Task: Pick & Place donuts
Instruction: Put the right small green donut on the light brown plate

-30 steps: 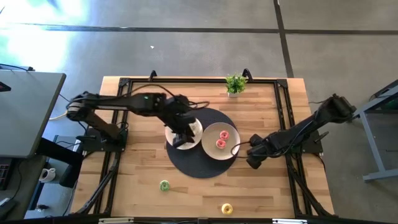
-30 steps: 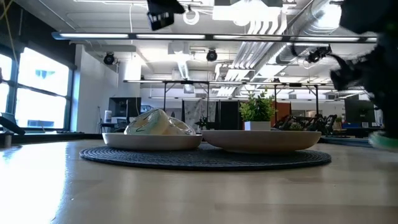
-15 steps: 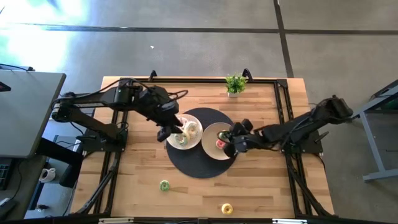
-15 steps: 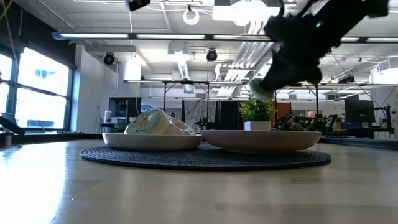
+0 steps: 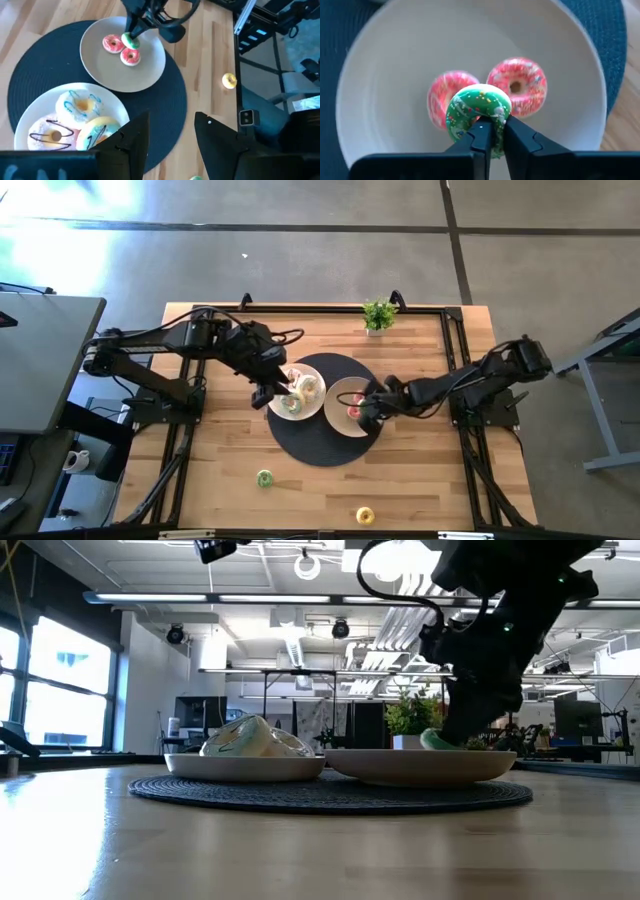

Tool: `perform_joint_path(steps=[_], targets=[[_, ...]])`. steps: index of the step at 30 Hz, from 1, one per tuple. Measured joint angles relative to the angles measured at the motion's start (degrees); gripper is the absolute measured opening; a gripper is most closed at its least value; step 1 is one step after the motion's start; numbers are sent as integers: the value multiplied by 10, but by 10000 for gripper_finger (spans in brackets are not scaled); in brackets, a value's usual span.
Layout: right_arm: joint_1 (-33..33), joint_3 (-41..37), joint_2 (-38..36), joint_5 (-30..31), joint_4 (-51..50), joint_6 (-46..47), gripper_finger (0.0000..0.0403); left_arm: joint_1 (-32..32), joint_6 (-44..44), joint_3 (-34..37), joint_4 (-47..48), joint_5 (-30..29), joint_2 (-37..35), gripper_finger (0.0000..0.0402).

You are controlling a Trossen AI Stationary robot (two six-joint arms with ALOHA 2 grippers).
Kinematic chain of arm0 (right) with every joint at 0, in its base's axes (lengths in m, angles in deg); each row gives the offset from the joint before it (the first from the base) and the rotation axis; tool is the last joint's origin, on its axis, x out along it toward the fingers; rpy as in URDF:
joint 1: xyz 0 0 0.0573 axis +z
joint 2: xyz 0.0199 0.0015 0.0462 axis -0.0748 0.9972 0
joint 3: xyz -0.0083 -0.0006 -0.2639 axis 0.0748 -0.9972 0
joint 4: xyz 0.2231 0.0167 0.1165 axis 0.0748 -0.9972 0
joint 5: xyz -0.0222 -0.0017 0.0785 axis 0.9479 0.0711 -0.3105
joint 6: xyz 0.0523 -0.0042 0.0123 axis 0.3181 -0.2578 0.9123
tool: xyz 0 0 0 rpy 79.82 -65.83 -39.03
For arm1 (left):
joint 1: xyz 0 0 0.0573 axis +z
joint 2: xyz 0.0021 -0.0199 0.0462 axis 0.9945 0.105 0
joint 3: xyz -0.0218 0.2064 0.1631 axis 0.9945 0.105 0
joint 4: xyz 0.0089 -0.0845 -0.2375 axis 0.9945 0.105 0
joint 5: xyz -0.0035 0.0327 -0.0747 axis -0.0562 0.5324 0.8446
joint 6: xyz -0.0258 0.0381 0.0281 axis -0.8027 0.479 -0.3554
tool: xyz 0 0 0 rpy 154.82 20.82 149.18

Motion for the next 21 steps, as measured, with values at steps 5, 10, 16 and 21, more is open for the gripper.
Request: perform_joint_path(steps=[5, 10, 16, 21], targets=[[5, 0, 0, -35, -6, -43, 56, 0, 1, 0, 14, -24, 0, 156], [4, 0, 0, -74, -7, -69, 89, 0, 1, 0, 22, -33, 0, 156], [4, 0, -12, -79, -36, -114, 137, 0, 1, 0, 22, -35, 0, 156], [-2, 0, -50, -52, -85, -102, 174, 0, 1, 0, 19, -37, 0, 156]])
